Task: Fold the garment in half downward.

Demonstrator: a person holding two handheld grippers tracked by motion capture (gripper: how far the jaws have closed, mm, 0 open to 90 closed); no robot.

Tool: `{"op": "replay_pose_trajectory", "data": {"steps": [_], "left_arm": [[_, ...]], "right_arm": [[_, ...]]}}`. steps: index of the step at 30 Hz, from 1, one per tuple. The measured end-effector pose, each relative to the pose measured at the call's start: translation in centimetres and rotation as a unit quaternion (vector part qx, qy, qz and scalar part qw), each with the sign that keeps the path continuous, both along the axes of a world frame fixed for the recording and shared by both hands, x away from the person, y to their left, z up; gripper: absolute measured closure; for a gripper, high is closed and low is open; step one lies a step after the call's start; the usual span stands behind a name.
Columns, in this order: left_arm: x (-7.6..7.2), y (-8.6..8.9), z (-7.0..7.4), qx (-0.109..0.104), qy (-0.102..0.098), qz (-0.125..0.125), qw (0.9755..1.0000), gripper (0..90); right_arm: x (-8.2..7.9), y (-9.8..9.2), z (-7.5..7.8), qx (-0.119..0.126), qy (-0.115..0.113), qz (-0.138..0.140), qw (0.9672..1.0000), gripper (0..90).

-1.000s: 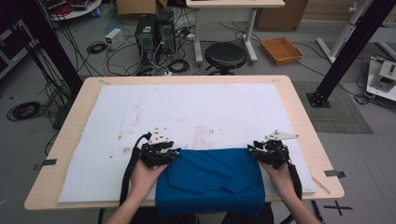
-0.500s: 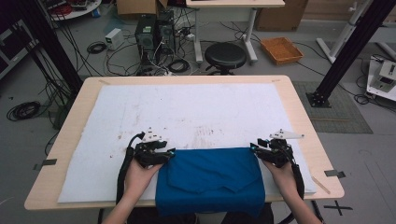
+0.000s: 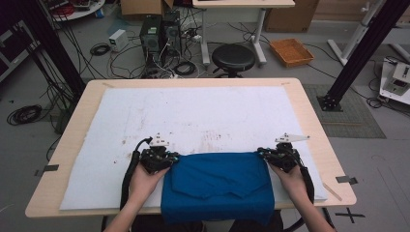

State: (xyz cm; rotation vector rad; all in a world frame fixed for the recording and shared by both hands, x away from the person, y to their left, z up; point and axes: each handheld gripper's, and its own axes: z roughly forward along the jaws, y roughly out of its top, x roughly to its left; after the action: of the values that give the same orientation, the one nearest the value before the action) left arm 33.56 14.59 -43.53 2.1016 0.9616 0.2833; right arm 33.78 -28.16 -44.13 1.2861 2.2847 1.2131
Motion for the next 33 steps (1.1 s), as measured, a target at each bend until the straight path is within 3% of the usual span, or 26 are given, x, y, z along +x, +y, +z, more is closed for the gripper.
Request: {"op": "replay_pose_trajectory", "data": {"steps": [3, 6, 9, 11, 13, 18, 20, 22, 25, 28, 30, 33], "left_arm": [[1.7, -0.1, 0.7, 0.025, -0.019, 0.004, 0.9995, 84.0], [3.6, -0.2, 1.3, 0.025, -0.031, 0.013, 0.9991, 84.0], [5.9, -0.3, 1.9, 0.041, -0.045, 0.02, 0.9979, 84.0], [7.3, -0.3, 2.2, 0.041, -0.045, 0.027, 0.9977, 83.9], [8.6, 0.0, 2.2, 0.026, -0.046, 0.041, 0.9977, 83.9], [10.5, -0.3, 2.1, 0.038, -0.047, 0.053, 0.9968, 83.4], [10.6, -0.4, 2.0, 0.036, -0.047, 0.058, 0.9966, 80.7], [10.5, -0.3, 2.0, 0.046, -0.047, 0.077, 0.9948, 67.5], [9.5, 0.4, 2.2, 0.033, -0.059, 0.08, 0.9945, 61.6], [8.0, 1.0, 2.4, 0.011, -0.056, 0.078, 0.9954, 58.8], [6.7, 1.4, 2.4, 0.003, -0.044, 0.076, 0.9961, 57.3], [4.9, 1.7, 2.1, -0.027, -0.005, 0.071, 0.9971, 54.5]], "right_arm": [[1.2, 0.6, 0.7, -0.022, -0.02, 0.0, 0.9996, 86.7], [2.8, 1.0, 1.2, -0.029, -0.03, -0.007, 0.9991, 86.7], [5.0, 1.3, 1.6, -0.031, -0.035, -0.02, 0.9987, 86.7], [6.4, 1.5, 1.9, -0.038, -0.042, -0.026, 0.9981, 86.7], [7.8, 1.6, 2.0, -0.044, -0.038, -0.029, 0.9979, 86.7], [10.2, 1.9, 1.6, -0.05, -0.035, -0.037, 0.9974, 86.4], [10.4, 1.9, 1.4, -0.049, -0.031, -0.04, 0.9975, 84.4], [10.3, 1.9, 1.3, -0.049, -0.033, -0.042, 0.9974, 80.3], [9.6, 1.4, 1.7, -0.037, -0.044, -0.049, 0.9972, 73.1], [8.4, 0.8, 2.2, -0.029, -0.054, -0.05, 0.9968, 70.0], [7.5, 0.5, 2.6, -0.032, -0.049, -0.054, 0.9968, 65.4], [5.3, 0.0, 3.1, -0.014, -0.065, -0.057, 0.9962, 64.4]]}}
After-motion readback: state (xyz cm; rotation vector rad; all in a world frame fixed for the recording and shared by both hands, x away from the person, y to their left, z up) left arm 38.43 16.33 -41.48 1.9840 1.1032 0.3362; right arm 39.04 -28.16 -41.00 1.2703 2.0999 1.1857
